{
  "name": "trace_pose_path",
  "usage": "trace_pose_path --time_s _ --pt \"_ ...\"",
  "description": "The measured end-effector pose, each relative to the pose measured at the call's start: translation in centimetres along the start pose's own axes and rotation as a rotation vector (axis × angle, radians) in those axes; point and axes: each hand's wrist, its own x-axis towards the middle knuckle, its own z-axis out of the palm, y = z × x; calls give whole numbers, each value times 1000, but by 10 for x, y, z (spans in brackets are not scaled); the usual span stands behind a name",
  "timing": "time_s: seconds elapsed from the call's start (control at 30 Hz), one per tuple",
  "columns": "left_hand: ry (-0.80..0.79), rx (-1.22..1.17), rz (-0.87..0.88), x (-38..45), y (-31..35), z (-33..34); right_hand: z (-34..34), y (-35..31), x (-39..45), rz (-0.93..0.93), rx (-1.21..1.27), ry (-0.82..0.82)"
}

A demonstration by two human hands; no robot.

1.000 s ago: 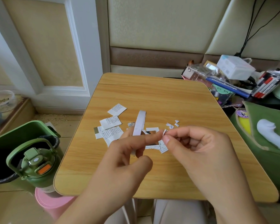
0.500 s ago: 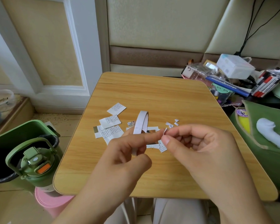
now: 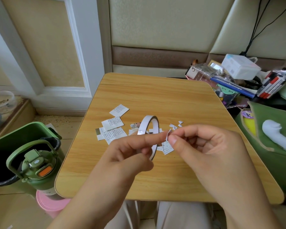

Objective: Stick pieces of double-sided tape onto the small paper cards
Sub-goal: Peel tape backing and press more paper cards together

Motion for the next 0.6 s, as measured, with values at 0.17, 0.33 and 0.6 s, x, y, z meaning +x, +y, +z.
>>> trace_pose_path --time_s 0.17,0.33,0.6 --pt "14 80 5 -1 0 2 1 3 -1 -13 -31 40" --pt "92 303 28 -2 4 8 3 3 0 -52 -136 78" --pt "82 253 10 -1 5 6 4 3 0 -109 -188 107"
